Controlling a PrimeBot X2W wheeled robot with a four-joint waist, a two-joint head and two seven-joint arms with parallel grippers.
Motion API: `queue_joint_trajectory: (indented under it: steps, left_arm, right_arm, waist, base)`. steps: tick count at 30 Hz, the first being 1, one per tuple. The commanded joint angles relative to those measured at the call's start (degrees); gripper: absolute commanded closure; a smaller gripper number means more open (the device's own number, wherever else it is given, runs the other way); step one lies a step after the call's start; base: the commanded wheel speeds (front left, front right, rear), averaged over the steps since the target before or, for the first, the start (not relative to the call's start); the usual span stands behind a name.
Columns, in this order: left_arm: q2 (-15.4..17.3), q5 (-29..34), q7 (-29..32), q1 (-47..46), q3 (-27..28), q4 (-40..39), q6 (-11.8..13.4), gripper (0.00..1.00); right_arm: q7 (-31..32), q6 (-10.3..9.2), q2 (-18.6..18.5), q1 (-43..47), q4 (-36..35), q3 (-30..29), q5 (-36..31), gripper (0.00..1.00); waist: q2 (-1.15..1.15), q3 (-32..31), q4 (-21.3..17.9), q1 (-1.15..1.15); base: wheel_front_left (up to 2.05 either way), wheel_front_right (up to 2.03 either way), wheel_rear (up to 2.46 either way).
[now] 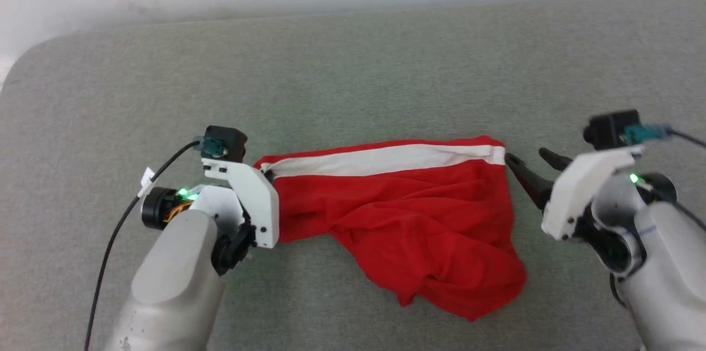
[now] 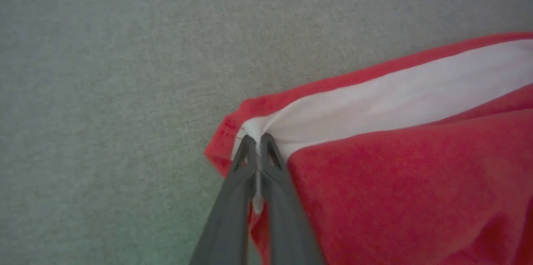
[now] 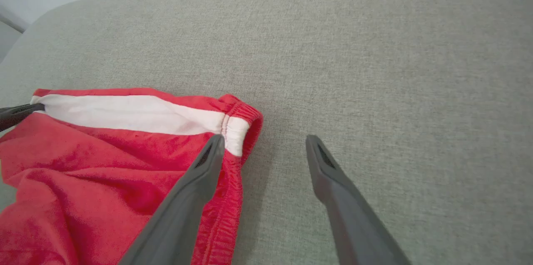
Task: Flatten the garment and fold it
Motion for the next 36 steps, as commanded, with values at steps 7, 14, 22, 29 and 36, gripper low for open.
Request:
queue_joint_trajectory:
  steps: [7,14,22,29,36]
  left_arm:
    - [-1.82,-0.89,-2.82,-0.84,-0.95,-1.11,-0.83,1.0]
    - [-1.91,-1.08,-4.47,-1.71,-1.4,-1.17,-1.2,1.0]
    - [-1.86,-1.68,-5.56,-1.3,-2.03,-0.2,-1.76,1.0]
    - [-0.33,-1.33,-8.49,-4.43,-1.14,-1.29,-1.29,1.0]
    - [0.53,-1.57,-10.64,-16.18,0.47,1.14,-1.79,1.0]
  right_arm:
    - [6.76,-0.04,-0.6,-10.22,9.18,6.4,3.32,0.0]
    - [12.37,-0.04,1.51,-16.54,21.49,11.05,5.74,0.29]
    - [19.4,-0.04,2.53,-17.57,26.75,16.0,9.63,1.0]
    - [6.51,-0.04,-0.58,-21.8,21.02,16.73,9.76,1.0]
    - [0.2,-0.04,-2.65,-31.67,21.03,17.35,6.37,1.0]
  waist:
    - [0.0,2.46,3.55,-0.01]
    - [0.0,4.38,4.11,-0.01]
    - [0.0,2.82,4.12,-0.01]
    - [0.0,-0.59,3.3,-0.01]
    - [0.0,-0.46,1.48,-0.01]
  base:
    - [0.0,0.0,0.0]
    - [0.0,0.0,0.0]
    - [0.0,0.0,0.0]
    - [0.0,0.0,0.0]
    - [0.0,0.0,0.0]
